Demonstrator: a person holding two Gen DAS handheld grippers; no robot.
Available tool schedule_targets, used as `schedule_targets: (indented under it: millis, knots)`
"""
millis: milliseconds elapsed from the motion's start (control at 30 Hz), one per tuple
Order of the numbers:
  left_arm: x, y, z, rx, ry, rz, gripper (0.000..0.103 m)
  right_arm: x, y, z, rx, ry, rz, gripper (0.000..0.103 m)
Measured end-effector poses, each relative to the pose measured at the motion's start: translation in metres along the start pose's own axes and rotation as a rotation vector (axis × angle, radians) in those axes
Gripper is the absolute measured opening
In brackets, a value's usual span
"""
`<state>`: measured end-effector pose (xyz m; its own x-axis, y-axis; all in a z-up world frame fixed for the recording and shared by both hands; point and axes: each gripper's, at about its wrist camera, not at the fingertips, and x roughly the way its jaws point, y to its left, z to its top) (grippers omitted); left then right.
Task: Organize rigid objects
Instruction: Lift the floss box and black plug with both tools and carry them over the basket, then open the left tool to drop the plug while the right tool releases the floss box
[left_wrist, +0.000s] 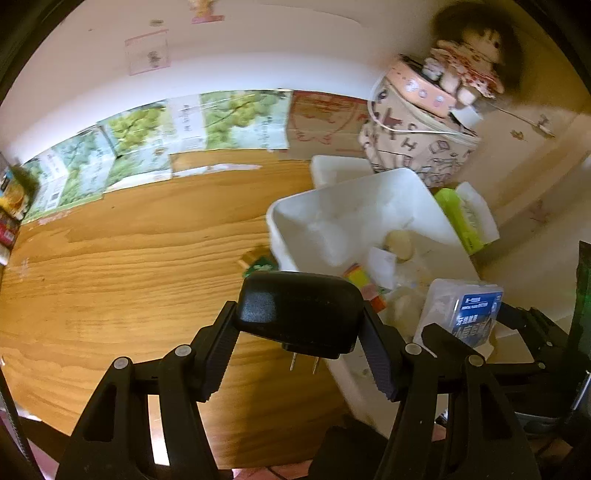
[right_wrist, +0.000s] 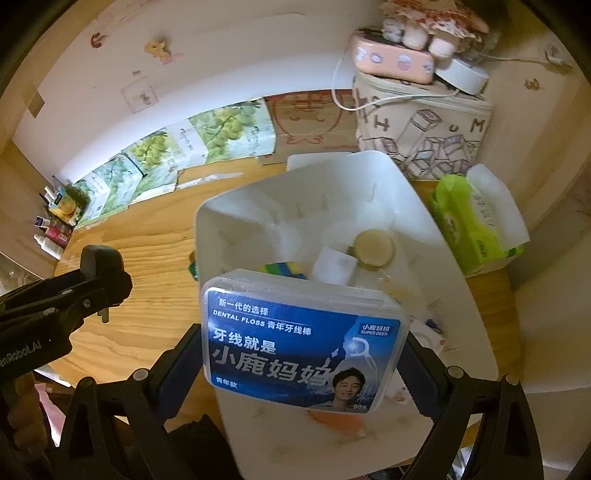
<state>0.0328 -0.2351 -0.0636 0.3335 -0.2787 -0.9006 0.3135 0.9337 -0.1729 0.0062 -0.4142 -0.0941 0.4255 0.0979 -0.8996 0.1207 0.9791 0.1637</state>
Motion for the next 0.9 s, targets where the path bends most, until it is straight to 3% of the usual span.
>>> schedule_targets:
  millis: [533,900]
  knots:
    - [0.032,-0.052,0.010,0.026,0.023,-0.108,0.067,0.016,-0.055,0.002,0.074,0.105,0.000,0.097]
    - [0.040,-0.064,0.017,0.040,0.032,-0.122,0.067,0.033,-0.074,0.003,0.129,0.188,0.040,0.097]
